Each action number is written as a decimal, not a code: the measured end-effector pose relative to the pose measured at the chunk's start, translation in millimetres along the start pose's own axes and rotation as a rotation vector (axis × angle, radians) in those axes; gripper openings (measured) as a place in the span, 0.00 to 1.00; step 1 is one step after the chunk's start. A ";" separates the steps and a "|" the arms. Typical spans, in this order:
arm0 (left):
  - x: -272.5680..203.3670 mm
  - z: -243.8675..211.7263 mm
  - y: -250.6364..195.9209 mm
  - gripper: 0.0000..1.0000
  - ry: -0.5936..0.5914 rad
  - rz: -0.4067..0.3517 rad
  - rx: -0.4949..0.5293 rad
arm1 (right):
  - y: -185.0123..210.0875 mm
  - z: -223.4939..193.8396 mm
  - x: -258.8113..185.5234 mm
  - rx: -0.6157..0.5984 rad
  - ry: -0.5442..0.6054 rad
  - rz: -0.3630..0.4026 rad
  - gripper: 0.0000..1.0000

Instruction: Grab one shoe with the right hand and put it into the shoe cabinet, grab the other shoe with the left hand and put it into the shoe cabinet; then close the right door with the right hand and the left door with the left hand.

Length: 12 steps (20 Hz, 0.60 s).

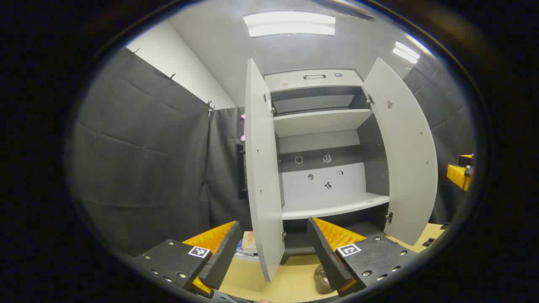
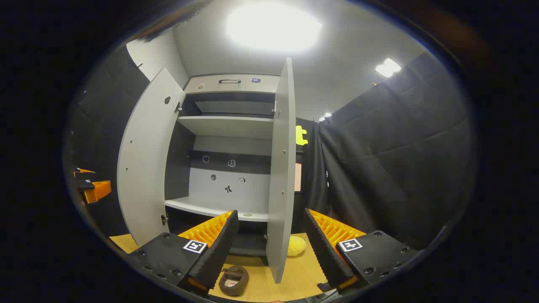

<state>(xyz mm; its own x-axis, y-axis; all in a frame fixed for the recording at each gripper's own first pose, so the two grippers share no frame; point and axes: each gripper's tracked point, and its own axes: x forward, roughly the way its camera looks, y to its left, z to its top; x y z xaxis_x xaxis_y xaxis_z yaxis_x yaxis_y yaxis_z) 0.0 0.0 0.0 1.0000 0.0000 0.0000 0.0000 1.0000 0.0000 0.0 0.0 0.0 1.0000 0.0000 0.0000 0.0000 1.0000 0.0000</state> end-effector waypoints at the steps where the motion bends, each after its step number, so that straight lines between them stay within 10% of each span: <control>1: -1.4 -0.2 -1.4 1.00 0.004 -0.001 -0.004 | -2.8 -1.8 -3.2 0.002 0.005 -0.004 0.98; 12: -15.4 12.1 -13.6 1.00 -0.015 -0.011 0.006 | -24.9 5.1 -12.3 0.023 -0.007 -0.038 0.98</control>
<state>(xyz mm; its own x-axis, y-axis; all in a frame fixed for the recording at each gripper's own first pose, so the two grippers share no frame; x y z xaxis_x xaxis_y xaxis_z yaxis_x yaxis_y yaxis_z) -15.4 -13.6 12.1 0.9998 -0.0110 0.0149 0.0110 0.9999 0.0056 -12.3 -24.9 5.1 0.9993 -0.0381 0.0063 0.0380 0.9990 0.0229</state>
